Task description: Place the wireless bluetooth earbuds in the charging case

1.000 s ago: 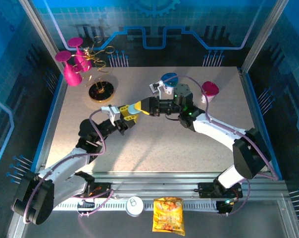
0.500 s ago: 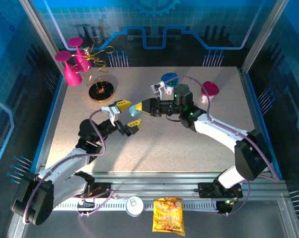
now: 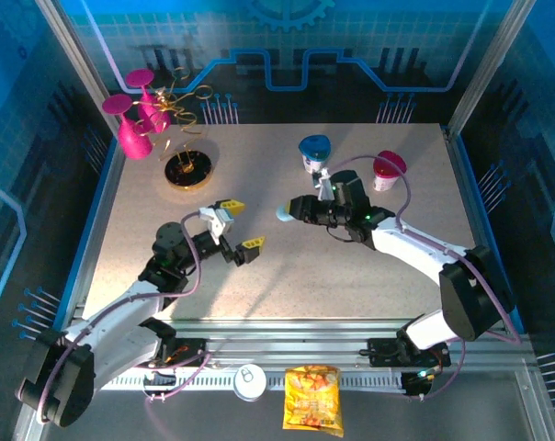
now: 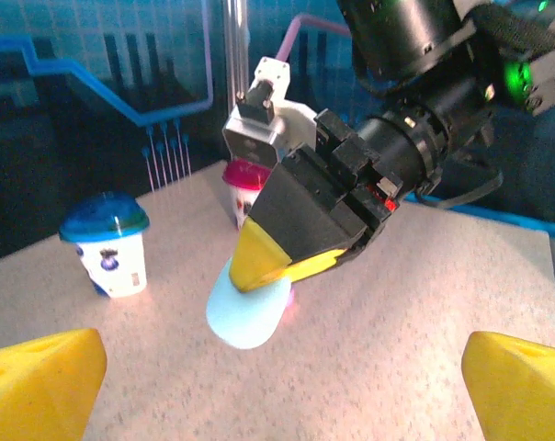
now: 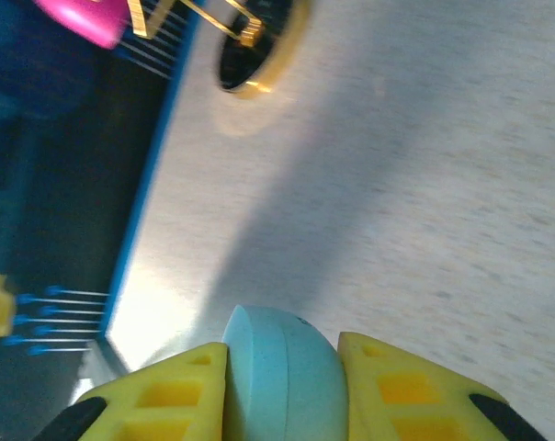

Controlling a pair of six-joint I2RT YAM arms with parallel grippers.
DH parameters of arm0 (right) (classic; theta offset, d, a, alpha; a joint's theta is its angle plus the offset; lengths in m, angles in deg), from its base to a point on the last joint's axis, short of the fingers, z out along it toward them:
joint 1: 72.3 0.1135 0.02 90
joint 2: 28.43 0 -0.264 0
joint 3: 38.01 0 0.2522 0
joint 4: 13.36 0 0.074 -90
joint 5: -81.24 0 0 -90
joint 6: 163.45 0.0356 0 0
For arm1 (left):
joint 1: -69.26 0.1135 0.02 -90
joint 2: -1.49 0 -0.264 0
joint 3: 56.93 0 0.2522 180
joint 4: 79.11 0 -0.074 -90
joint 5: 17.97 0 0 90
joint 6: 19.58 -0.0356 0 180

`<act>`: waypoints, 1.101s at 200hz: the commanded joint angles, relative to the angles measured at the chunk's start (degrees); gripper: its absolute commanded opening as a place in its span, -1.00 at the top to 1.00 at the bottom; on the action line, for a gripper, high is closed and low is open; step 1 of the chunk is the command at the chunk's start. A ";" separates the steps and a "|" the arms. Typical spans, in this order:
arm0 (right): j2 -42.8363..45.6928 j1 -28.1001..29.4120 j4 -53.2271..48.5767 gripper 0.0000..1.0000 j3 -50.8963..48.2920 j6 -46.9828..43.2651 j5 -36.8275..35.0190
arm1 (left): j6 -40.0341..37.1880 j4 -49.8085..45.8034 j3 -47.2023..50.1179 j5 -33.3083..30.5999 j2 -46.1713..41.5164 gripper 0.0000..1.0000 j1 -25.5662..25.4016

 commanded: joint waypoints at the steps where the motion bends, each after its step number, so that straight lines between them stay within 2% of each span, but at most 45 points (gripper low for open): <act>1: -1.20 -0.51 -3.92 0.68 -1.19 -6.04 -9.45 | -5.67 -4.51 0.23 -2.64 3.00 -0.99 -2.04; 57: -8.34 -0.57 0.41 0.66 -6.78 -6.87 -14.85 | -12.30 -11.18 -5.30 -2.86 14.09 -0.99 -7.62; 99: -12.24 -1.30 1.68 0.60 -7.55 -7.64 -16.62 | -13.45 -11.48 -6.47 -3.06 16.43 -0.99 -8.20; 114: -13.20 -1.61 1.74 0.45 -7.52 -7.78 -16.72 | -13.65 -11.82 -6.84 -3.14 16.43 -0.99 -8.19; 149: -10.62 -1.83 1.79 -0.08 -8.04 -8.21 -18.13 | -12.20 -9.83 -6.01 -4.27 15.40 -0.99 -8.22; 174: -7.14 -1.94 0.02 -0.36 -8.02 -10.06 -21.85 | -8.77 -4.10 -3.84 -9.12 14.53 -0.99 -7.36; 202: -0.44 -2.09 -0.13 -0.60 -9.58 -13.76 -26.76 | -4.01 0.18 -1.59 -12.63 11.70 -0.99 -3.19; 220: 4.10 -2.42 0.43 -0.80 -11.21 -18.65 -31.04 | -3.37 0.92 -0.18 -18.64 9.22 -0.99 -1.18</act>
